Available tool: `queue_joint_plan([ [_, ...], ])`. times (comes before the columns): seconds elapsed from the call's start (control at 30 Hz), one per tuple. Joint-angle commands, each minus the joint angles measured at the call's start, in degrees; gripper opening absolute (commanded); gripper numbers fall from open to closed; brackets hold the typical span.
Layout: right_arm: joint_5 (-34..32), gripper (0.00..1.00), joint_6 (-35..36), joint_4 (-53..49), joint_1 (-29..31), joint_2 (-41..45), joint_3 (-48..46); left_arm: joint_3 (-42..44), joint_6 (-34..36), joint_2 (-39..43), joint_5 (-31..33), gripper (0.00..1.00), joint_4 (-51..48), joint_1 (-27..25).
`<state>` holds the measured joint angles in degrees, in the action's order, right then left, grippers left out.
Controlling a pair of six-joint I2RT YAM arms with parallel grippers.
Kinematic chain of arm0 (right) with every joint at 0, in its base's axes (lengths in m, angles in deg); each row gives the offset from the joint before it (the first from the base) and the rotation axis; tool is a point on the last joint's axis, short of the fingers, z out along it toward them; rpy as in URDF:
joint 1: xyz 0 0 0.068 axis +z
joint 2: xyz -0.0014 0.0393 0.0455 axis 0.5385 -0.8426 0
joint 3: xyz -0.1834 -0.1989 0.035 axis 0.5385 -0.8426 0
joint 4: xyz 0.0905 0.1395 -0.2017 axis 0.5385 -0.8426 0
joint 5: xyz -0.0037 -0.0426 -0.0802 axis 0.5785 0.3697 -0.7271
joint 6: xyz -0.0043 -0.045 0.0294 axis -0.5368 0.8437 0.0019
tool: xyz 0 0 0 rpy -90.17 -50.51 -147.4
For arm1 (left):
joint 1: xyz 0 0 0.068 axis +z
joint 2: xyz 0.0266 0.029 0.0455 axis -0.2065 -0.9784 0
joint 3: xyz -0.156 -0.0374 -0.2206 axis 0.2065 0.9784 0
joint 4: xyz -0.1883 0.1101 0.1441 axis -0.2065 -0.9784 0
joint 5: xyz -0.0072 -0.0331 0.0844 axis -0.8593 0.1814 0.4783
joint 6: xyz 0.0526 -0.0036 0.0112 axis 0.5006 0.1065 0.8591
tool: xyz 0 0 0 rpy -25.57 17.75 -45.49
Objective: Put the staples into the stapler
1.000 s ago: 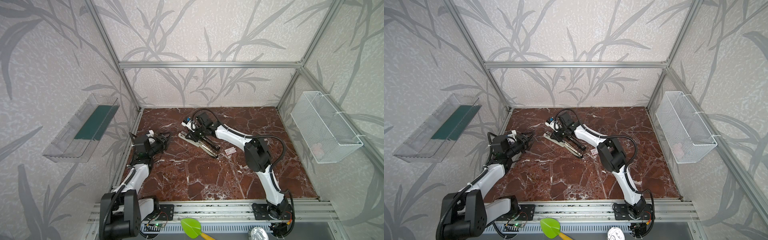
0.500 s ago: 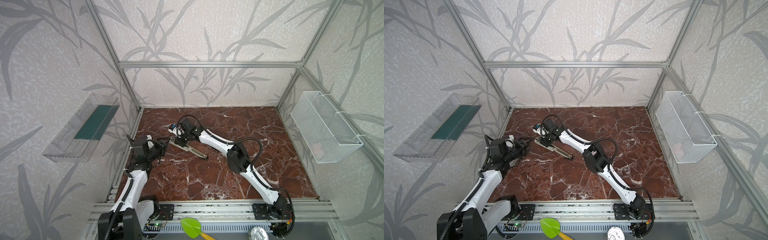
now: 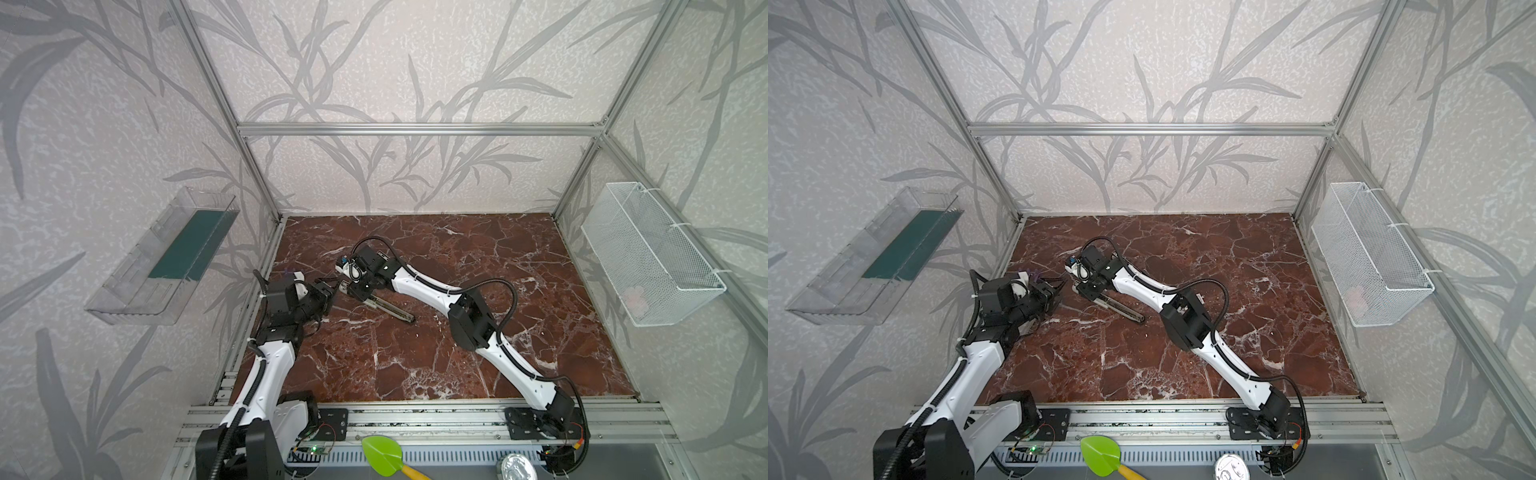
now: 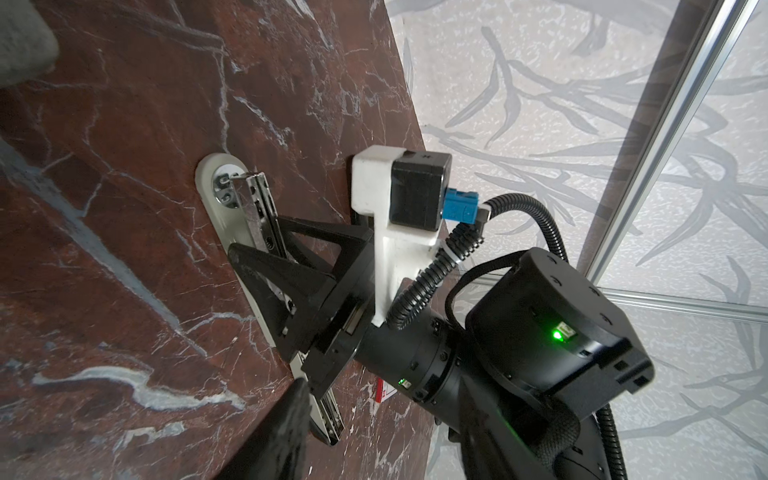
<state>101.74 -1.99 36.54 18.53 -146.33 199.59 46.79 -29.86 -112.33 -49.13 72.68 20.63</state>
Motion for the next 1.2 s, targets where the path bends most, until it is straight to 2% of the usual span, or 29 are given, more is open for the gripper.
queue_joint_plan([
  [0.0,0.9,0.48,-2.0,0.6,-0.9,7.2,-2.4,-1.5,2.8,1.3,-0.1,0.58,-2.4,0.3],
  [0.1,1.1,0.49,-2.6,2.8,-2.2,14.1,-10.2,-2.8,5.4,1.5,0.7,0.58,-5.1,-0.1],
  [0.2,1.1,0.49,-3.9,10.8,-3.8,24.3,-25.3,-4.9,8.4,0.7,2.0,0.58,-8.2,-2.2],
  [0.33,1.7,0.52,-10.3,21.7,-7.8,39.6,-46.6,-7.5,9.9,-1.9,5.7,0.58,-9.0,-8.6],
  [0.47,6.2,0.52,-16.9,19.0,-16.2,49.0,-58.2,-11.3,11.0,-7.7,8.9,0.58,-7.8,-16.6],
  [0.63,5.8,0.54,-17.6,16.8,-25.5,54.9,-69.1,-17.5,11.6,-16.8,10.3,0.58,-5.8,-25.3],
  [0.73,4.1,0.56,-18.3,16.5,-29.7,55.3,-72.3,-23.1,14.4,-22.5,12.1,0.57,-8.7,-30.5],
  [0.83,4.4,0.55,-18.0,15.7,-32.7,52.4,-71.6,-27.1,16.5,-27.5,12.7,0.57,-10.9,-34.3],
  [1.0,8.3,0.5,-16.4,9.7,-34.1,44.0,-63.7,-30.4,17.9,-32.2,11.7,0.55,-13.5,-36.3],
  [1.17,9.2,0.49,-16.9,9.0,-34.1,40.3,-61.8,-33.0,21.3,-33.5,12.9,0.54,-19.2,-37.6],
])
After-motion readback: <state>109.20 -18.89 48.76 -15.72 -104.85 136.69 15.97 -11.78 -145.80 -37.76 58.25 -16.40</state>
